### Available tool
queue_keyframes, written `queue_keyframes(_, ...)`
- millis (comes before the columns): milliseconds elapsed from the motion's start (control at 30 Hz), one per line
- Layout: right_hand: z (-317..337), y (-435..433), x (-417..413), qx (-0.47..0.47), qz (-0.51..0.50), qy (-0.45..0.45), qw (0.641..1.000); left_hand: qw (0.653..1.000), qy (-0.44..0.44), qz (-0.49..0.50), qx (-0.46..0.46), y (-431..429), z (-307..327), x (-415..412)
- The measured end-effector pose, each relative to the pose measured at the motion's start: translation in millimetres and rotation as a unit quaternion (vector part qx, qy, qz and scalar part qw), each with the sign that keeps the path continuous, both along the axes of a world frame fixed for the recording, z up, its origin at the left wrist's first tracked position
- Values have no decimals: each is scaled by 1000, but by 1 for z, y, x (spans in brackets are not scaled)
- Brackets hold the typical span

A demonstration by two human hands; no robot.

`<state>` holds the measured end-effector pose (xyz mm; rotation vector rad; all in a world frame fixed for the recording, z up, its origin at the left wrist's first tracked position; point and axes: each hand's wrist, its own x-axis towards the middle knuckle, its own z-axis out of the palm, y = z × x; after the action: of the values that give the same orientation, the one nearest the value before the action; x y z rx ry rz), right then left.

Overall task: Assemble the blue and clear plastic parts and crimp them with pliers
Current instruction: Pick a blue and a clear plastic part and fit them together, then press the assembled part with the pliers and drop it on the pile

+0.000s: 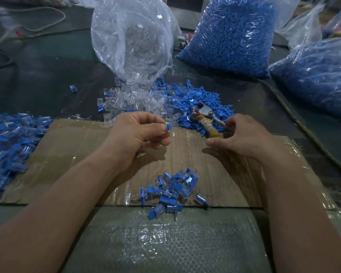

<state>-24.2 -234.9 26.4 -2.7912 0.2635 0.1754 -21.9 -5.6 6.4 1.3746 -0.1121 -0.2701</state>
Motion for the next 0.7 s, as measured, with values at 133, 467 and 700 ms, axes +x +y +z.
queue_keyframes(133,-3,3,3,-19,6,24,1000,1000,-2,-2,0,0,0,0)
queue_keyframes(467,-4,7,2,-7,-38,-86,996,1000,-4,-9,-16,1,-3,1)
queue_keyframes(700,5,25,-11,51,29,-234,970,999,-10,4,-40,2,-7,5)
